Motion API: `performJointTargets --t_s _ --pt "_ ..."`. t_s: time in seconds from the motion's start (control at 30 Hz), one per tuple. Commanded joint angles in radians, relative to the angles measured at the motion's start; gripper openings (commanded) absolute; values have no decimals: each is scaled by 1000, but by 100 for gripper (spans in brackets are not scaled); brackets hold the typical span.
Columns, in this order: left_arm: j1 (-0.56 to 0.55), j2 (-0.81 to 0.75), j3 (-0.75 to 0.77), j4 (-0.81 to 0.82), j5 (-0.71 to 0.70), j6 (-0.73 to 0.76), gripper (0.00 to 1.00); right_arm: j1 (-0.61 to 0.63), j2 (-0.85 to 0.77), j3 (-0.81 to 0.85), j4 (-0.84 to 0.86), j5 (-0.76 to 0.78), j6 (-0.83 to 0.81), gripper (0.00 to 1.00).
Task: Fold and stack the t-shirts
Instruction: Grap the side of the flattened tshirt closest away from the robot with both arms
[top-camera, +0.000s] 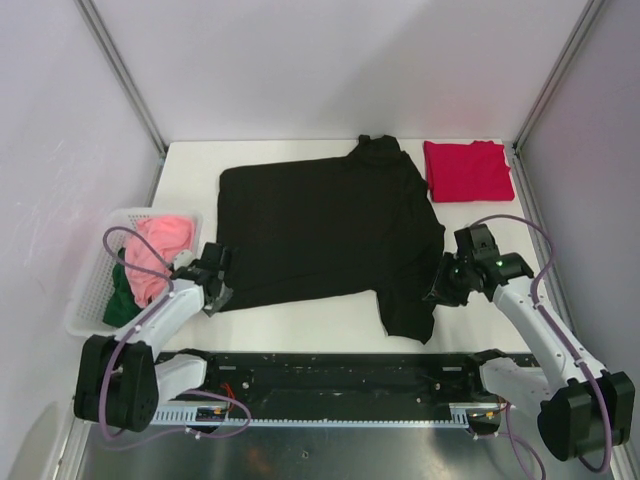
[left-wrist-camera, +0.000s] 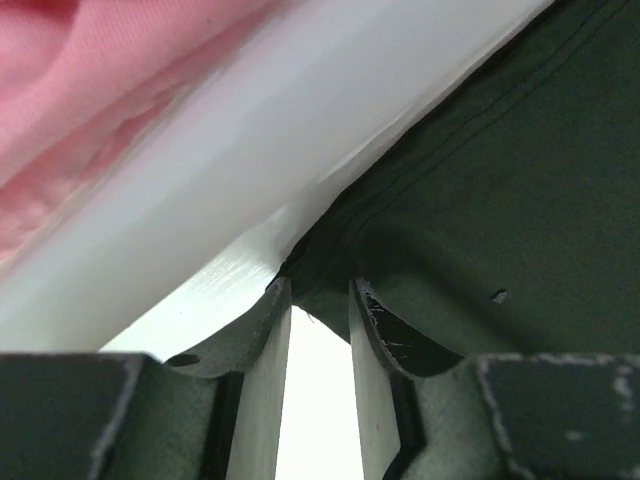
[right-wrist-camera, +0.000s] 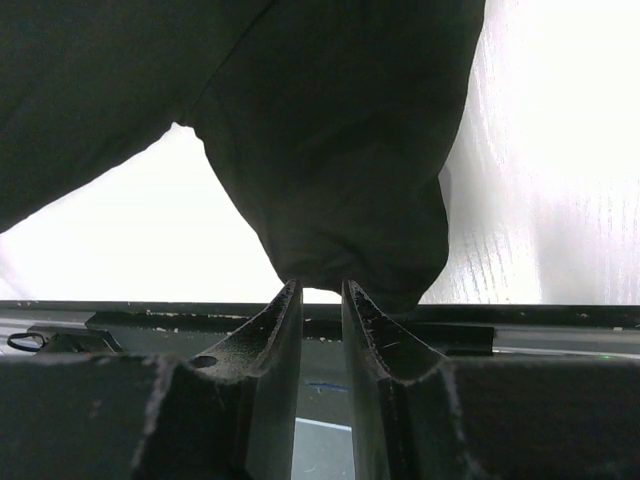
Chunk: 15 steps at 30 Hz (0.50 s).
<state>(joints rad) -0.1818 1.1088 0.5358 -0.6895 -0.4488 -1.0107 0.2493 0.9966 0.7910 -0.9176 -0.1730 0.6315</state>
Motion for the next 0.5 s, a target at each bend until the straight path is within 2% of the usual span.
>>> performJointTargets --t_s 0.0,0.33,0.47 --pt "-6 53 20 -24 -76 -49 34 -6 3 -14 40 5 -16 27" --pt "-38 119 34 -24 -71 -75 33 -67 16 -40 55 -10 -32 27" --pt "-39 134 39 -16 -63 -67 27 -77 19 -42 61 -9 -31 27"
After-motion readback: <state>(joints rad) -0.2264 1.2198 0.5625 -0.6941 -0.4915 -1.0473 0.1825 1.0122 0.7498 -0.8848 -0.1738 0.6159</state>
